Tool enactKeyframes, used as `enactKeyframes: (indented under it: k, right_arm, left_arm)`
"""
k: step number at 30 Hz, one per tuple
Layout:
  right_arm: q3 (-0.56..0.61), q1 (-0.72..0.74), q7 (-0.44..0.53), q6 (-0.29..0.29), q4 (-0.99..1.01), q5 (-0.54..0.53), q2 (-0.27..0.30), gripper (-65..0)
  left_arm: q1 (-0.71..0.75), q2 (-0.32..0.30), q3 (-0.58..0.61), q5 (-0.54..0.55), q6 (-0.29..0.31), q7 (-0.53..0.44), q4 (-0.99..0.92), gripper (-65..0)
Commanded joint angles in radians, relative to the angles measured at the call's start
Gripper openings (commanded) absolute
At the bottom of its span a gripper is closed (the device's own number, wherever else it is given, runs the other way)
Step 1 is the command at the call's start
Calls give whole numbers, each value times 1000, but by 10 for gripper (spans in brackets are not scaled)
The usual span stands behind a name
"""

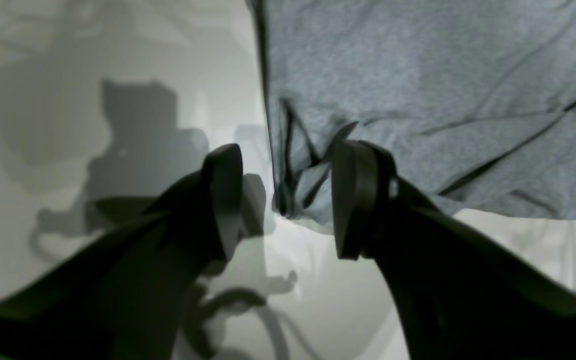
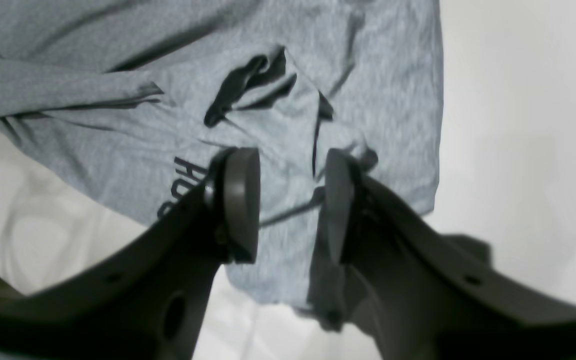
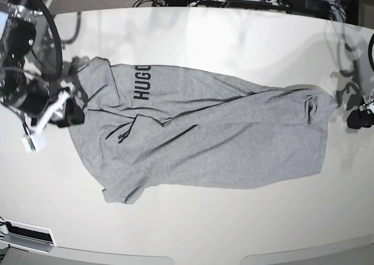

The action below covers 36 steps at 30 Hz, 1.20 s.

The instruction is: Layout the t-shirt on the table in an organized manner, then fold the t-shirt properly

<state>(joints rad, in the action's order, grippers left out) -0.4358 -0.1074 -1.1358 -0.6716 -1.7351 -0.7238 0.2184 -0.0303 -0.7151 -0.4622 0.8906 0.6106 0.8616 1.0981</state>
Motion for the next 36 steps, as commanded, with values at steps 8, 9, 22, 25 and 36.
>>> enactKeyframes:
  k: [8, 9, 22, 25, 36]
  right_arm:
    - [-14, -106, 183, 2, 100, 79, 12, -191]
    - [-14, -105, 192, 3, 130, 88, 12, -191]
    - [-16, -105, 270, -3, 353, 85, 12, -191]
    - [-16, -105, 275, -3, 374, 43, 12, -191]
    - [-14, -105, 192, -27, 375, -88, 6, -192]
  left_arm:
    - [-17, 39, -10, -87, 6, -95, -17, -348]
    - [-17, 46, -10, -87, 6, -100, -19, -348]
    - [-18, 79, -9, -241, -51, -272, -66, -348]
    - [-21, 87, -9, -244, -50, -320, -124, -348]
    - [-90, 175, -7, -197, 88, -310, -271, -348]
